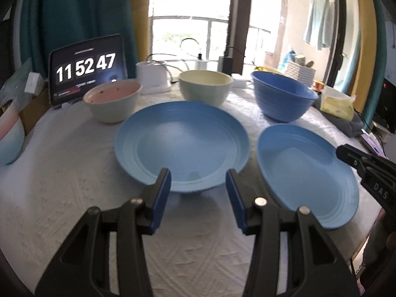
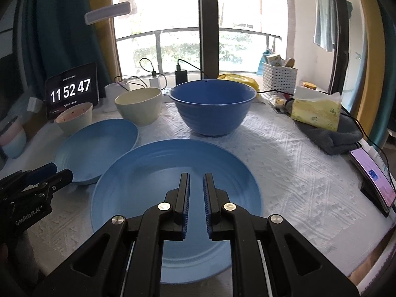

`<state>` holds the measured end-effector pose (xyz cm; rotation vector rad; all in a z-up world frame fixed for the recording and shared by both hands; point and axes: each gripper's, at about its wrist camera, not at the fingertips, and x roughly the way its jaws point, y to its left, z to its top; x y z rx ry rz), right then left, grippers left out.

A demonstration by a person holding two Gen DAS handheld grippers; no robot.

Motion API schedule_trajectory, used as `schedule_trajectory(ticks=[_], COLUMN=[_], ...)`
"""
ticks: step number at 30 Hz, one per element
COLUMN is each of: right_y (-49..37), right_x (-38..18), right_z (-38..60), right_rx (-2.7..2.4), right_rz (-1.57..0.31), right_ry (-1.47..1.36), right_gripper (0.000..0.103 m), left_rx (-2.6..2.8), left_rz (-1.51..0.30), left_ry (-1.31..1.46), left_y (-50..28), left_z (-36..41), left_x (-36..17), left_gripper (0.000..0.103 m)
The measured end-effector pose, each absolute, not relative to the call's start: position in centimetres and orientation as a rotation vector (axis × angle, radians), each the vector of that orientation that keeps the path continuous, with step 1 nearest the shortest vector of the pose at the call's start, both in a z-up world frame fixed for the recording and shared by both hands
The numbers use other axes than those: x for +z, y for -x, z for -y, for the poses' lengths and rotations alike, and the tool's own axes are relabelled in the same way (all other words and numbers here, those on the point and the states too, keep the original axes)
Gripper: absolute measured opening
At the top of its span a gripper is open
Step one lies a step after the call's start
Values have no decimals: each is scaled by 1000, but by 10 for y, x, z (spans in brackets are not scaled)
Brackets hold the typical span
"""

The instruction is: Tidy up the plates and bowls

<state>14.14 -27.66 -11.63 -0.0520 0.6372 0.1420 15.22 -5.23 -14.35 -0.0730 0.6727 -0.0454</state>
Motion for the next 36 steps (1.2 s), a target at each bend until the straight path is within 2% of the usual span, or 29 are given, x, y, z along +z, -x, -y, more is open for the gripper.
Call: schedule_trajectory(ticks=[15,27,32,36], right_y=[-153,-156,-156,-157], right_x=[-108,-109,-108,-109], right_z=[233,233,243,247], right_rx=[243,264,261,262], right_rz=[-618,-612,-601,-601], right_ry=[86,66,37,23], right_gripper=[12,13,13,13], left_rx=[63,67,84,87], left_rz=[-739,-862,-880,-882], left_ry=[160,226,251,250], left_y=[-173,-206,-208,-203], left_z=[7,-7,-17,-23], left_x=[-157,-174,-177,-177], left_gripper=[48,46,25,23])
